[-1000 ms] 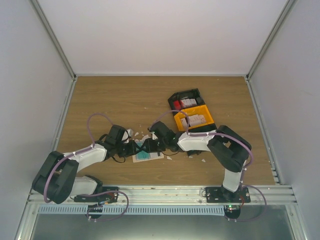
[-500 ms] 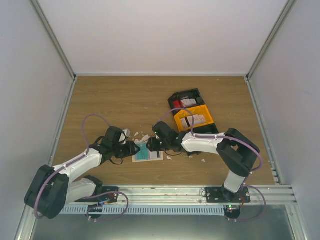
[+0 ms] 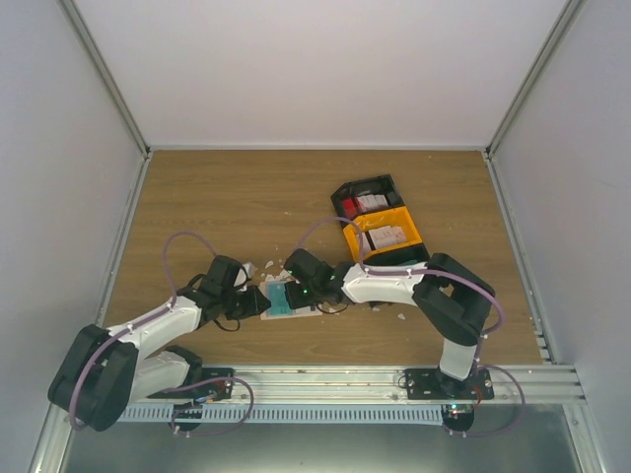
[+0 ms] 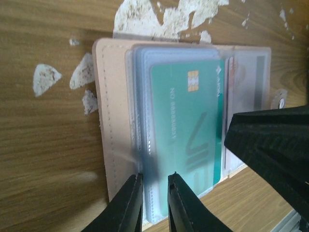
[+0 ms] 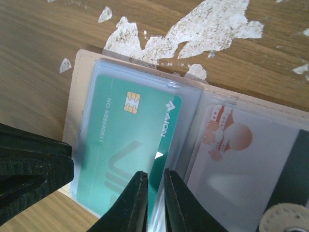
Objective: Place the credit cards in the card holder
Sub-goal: Insert the credit card into the card holder.
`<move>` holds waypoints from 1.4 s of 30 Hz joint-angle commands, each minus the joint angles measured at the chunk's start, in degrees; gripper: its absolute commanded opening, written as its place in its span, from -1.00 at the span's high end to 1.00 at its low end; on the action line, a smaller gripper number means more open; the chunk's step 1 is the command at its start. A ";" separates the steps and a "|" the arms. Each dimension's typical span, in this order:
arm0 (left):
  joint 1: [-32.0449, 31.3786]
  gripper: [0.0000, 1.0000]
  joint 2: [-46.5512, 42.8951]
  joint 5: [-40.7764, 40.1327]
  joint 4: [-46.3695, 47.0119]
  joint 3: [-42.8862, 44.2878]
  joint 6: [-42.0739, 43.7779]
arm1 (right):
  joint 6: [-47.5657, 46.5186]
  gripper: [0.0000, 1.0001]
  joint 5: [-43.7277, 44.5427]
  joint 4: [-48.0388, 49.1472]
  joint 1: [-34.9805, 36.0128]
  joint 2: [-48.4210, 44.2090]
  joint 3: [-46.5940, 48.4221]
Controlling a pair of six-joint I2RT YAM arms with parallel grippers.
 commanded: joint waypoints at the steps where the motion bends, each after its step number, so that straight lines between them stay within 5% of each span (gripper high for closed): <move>1: -0.13 0.63 0.87 1.87 3.25 -1.22 1.45 | -1.39 0.79 -0.30 -1.45 0.50 2.40 2.07; 16: -0.14 0.61 2.41 3.75 5.11 -1.75 1.48 | -1.20 0.95 -5.25 2.84 0.52 2.67 1.23; 25: -0.10 0.29 -2.00 -0.26 0.30 1.15 1.13 | -4.88 0.64 7.10 -7.72 1.11 -1.95 2.26; 31: -0.09 0.30 -2.31 0.05 2.18 0.67 -0.81 | -8.04 0.45 5.59 -10.72 1.73 -0.33 3.71; 42: -0.08 0.35 -2.39 1.12 5.79 -2.24 -2.72 | -9.74 0.43 7.08 -12.38 3.51 3.51 8.30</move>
